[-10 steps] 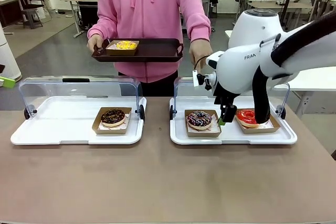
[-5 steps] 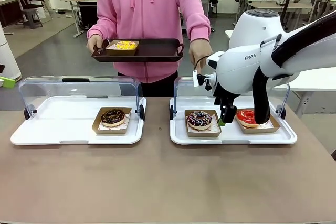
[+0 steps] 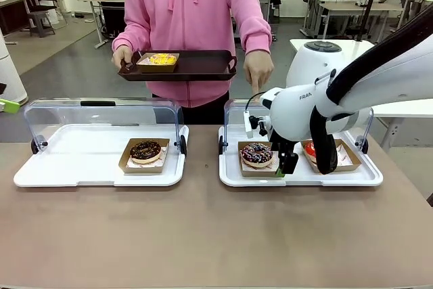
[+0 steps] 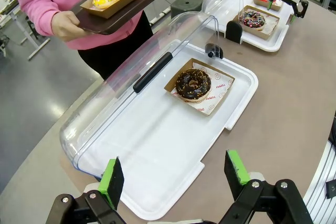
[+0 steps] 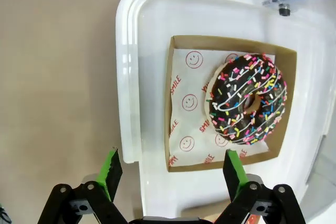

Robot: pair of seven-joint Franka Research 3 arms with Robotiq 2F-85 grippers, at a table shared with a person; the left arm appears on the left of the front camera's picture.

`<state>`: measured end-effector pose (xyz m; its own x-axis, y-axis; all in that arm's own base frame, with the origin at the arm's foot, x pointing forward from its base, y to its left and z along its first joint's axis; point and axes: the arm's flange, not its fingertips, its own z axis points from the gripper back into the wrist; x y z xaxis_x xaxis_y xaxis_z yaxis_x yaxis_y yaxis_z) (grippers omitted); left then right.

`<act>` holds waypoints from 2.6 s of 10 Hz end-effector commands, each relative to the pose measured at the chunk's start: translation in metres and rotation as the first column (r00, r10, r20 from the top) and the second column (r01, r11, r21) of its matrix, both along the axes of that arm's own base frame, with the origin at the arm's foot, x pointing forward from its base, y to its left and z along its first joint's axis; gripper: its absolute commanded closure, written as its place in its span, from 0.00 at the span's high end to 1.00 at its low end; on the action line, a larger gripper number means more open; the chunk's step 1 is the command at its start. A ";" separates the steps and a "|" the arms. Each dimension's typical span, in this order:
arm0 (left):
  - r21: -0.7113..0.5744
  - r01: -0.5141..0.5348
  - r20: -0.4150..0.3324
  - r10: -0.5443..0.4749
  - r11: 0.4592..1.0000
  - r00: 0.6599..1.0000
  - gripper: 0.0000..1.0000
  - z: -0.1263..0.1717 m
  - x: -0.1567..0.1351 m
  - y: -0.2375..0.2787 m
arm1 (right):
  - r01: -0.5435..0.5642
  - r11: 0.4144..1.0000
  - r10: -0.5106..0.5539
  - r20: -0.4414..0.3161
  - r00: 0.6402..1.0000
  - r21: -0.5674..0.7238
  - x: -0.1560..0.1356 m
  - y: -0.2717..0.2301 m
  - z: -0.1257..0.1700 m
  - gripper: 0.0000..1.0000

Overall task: Provide the desired donut to the person.
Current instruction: Pick up and lift the Paper togo box containing the Donut pointed at by the person.

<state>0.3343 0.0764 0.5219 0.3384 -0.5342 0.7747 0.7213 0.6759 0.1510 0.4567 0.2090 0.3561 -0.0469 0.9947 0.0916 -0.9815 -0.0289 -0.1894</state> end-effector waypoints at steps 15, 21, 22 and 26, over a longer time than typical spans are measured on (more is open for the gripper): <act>0.007 -0.016 -0.009 0.016 1.000 1.000 1.00 -0.004 -0.004 -0.003 | -0.088 0.996 0.088 -0.026 0.996 -0.024 0.025 -0.012 -0.024 0.00; 0.007 -0.016 -0.009 0.016 1.000 1.000 1.00 -0.004 -0.004 -0.003 | -0.107 0.994 0.106 -0.029 0.994 -0.016 0.018 -0.014 -0.016 0.00; 0.007 -0.016 -0.009 0.016 1.000 1.000 1.00 -0.004 -0.004 -0.003 | -0.107 0.994 0.107 0.002 0.994 -0.012 0.009 -0.016 -0.005 0.00; 0.007 -0.016 -0.009 0.016 1.000 1.000 1.00 -0.004 -0.004 -0.003 | -0.139 0.990 0.140 0.036 0.989 -0.016 -0.042 -0.014 0.041 0.00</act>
<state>0.3344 0.0763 0.5218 0.3385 -0.5342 0.7746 0.7215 0.6758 0.1508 0.4370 0.1995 0.3889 -0.1505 0.9876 0.0448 -0.9651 -0.1370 -0.2230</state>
